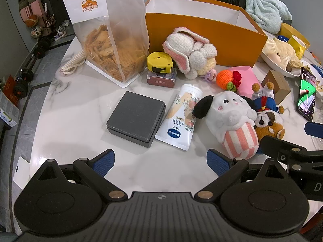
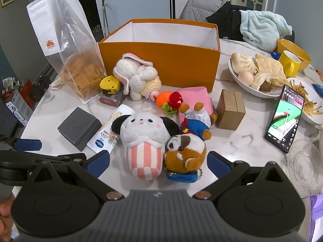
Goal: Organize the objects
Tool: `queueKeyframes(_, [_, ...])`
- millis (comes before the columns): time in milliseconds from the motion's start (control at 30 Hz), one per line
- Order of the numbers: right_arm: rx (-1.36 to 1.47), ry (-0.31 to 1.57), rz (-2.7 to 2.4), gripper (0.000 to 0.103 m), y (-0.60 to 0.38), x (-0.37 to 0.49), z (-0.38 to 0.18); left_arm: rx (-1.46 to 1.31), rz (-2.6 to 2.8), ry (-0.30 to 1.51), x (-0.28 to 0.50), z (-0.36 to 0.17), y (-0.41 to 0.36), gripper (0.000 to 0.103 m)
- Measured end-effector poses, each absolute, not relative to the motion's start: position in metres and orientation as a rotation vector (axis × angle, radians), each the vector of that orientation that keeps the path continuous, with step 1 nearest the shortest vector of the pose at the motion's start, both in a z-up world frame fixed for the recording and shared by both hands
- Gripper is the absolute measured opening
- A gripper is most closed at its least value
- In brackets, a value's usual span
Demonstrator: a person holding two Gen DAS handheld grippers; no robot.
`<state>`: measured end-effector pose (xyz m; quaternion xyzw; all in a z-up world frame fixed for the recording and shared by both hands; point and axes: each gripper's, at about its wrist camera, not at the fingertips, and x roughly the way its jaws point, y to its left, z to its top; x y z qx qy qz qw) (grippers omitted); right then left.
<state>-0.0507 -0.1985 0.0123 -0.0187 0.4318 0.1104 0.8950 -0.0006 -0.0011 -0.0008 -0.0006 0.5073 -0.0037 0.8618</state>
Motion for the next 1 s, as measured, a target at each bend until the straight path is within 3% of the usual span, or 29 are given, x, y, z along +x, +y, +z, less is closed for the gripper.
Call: queueKeyframes(1000, [-0.041, 0.939, 0.46, 0.102, -0.19, -0.035, 0.007, 0.05, 0.011, 0.992, 0.021, 0.006, 0.018, 0.103])
